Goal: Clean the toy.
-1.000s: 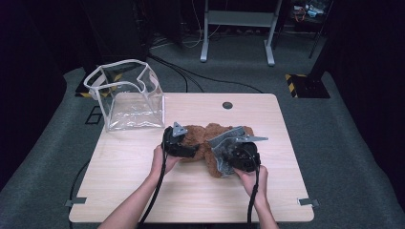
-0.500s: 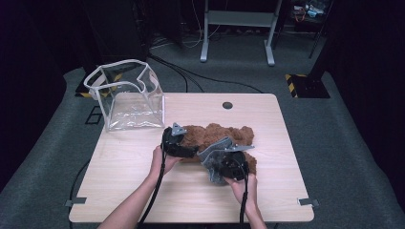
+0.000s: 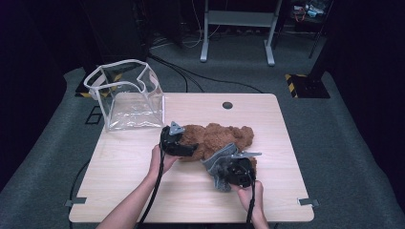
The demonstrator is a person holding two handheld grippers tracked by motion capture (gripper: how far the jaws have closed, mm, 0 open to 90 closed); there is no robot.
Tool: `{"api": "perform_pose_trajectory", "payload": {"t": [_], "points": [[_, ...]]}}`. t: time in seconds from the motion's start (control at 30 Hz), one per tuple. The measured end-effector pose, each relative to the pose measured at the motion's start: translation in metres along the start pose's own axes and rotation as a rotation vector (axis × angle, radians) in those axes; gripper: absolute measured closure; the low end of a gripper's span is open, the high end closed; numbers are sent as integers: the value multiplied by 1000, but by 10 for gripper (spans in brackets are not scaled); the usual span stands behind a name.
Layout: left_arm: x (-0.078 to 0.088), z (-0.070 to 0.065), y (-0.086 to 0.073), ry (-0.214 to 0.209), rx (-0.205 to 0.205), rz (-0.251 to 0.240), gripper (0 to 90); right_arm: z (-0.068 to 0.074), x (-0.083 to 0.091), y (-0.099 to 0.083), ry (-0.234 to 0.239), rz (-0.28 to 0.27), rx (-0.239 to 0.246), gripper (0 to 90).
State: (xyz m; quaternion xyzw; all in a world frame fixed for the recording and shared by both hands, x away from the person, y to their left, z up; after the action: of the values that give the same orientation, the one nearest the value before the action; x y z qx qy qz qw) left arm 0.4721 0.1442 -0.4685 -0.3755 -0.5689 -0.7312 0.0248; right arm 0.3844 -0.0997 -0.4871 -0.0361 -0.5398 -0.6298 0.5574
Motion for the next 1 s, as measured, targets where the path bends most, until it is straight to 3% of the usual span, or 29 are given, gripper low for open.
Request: {"api": "perform_pose_trajectory", "payload": {"t": [0.1,0.17,0.23,0.37,0.57,0.7,0.77,0.87,1.0], "points": [[1,2,2,-5,9,-7,130,2,13,20,-16,-75,19,695],[4,4,4,-4,17,-19,133,2,14,30,-34,-89,22,695],[7,5,6,1,8,-25,136,-4,4,37,-53,-67,24,694],[12,12,6,5,18,-31,137,-9,-11,28,-58,-31,21,694],[9,18,4,-3,43,-14,134,-9,-22,-2,-49,42,2,695],[9,19,4,1,61,-21,133,-8,-21,-12,-51,64,5,695],[10,20,4,6,59,-26,133,-7,-15,-10,-54,62,21,696],[10,21,4,7,63,-25,134,-1,-2,-3,-42,16,22,696],[8,21,3,2,69,-18,139,14,12,20,-27,-43,52,696]]}}
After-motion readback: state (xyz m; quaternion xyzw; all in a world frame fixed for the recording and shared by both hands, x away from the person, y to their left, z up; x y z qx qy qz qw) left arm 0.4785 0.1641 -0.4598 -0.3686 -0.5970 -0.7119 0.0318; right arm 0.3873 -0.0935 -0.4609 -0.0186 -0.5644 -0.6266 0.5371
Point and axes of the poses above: each handheld gripper's, and its own axes: x roughly backward along the jaws, y roughly out of its top, z roughly to its left, the point moved 2 cm from there along -x, roughly forward along the jaws, and after that the axes turned 10 degrees about y, right-handed, at the moved point
